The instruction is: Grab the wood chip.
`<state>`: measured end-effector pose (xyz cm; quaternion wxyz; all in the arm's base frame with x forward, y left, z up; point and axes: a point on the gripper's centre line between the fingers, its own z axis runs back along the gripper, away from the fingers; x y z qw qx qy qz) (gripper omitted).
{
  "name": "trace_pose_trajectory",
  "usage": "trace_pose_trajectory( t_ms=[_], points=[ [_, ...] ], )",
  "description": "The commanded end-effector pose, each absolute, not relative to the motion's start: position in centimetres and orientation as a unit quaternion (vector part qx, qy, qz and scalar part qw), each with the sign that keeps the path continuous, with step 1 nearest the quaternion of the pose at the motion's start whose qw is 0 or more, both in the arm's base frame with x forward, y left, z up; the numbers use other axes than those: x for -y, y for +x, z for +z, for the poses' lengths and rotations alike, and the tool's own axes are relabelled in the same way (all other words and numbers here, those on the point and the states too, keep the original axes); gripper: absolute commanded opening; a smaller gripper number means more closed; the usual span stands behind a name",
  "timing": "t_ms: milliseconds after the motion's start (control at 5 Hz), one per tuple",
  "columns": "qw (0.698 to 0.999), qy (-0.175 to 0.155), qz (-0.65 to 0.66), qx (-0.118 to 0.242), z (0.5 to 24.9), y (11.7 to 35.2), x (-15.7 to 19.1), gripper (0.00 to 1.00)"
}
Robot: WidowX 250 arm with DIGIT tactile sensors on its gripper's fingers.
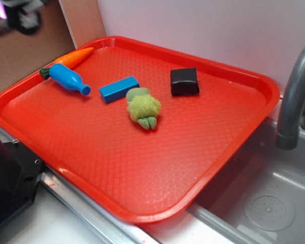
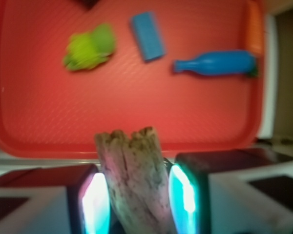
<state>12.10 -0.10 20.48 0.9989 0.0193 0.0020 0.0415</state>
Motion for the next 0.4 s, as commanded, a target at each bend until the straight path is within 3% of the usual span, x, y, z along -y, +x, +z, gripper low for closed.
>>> trace_pose_trajectory(
  t_ms=[0, 200],
  points=[
    [0.990, 0.027, 0.101, 0.094, 23.3, 11.7, -4.1, 0.00],
    [0.993, 0.037, 0.091, 0.071, 23.6, 13.0, -3.5, 0.00]
  ],
)
